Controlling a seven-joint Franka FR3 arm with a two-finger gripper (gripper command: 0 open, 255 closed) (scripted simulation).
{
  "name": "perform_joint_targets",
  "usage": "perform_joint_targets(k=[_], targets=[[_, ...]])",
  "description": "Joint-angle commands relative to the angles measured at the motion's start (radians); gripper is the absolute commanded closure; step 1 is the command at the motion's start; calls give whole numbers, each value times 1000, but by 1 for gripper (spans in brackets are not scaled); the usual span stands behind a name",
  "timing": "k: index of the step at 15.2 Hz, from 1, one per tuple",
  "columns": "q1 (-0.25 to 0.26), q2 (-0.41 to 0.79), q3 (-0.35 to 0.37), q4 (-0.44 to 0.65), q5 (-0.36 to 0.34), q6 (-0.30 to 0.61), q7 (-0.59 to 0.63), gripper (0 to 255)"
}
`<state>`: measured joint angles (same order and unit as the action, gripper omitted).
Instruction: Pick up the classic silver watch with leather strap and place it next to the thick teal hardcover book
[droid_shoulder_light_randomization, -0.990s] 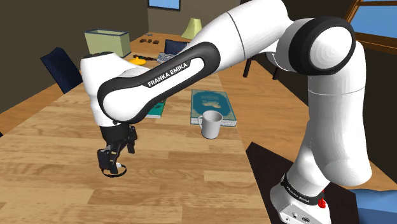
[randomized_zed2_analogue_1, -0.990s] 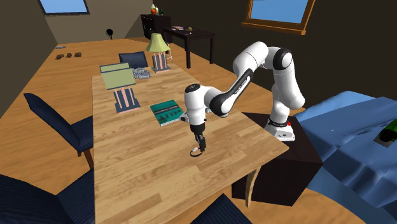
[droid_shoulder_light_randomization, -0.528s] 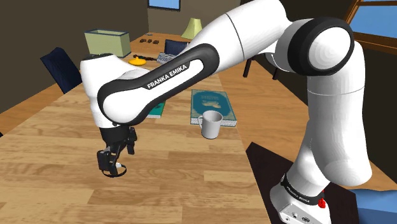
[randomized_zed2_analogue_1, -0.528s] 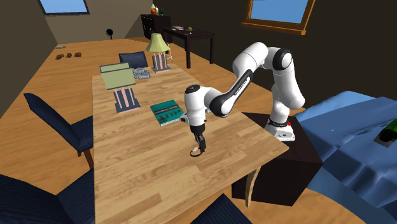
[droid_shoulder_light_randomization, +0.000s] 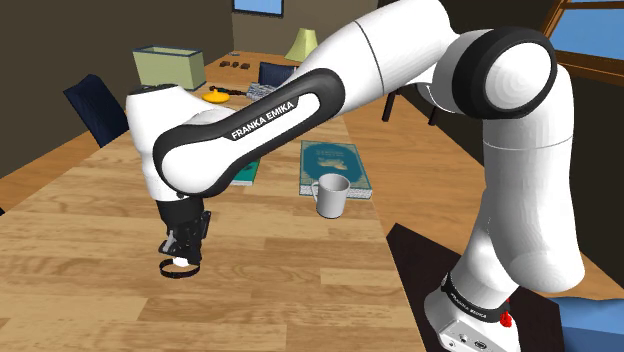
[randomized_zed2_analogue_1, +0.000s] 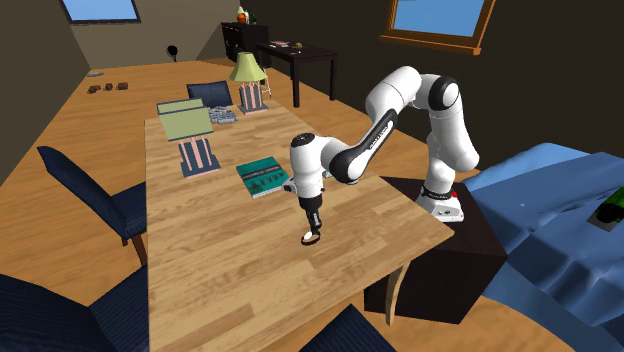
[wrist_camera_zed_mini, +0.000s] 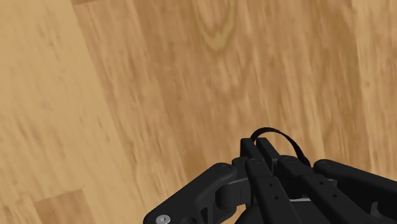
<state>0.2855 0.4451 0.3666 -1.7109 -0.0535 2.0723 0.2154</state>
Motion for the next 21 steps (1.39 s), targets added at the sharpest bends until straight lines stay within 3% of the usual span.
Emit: perform_joint_targets(k=[1, 21], targets=[[0, 0, 0, 0, 0, 0, 0, 255], [-7, -81, 15, 144, 29, -221, -1, 255]])
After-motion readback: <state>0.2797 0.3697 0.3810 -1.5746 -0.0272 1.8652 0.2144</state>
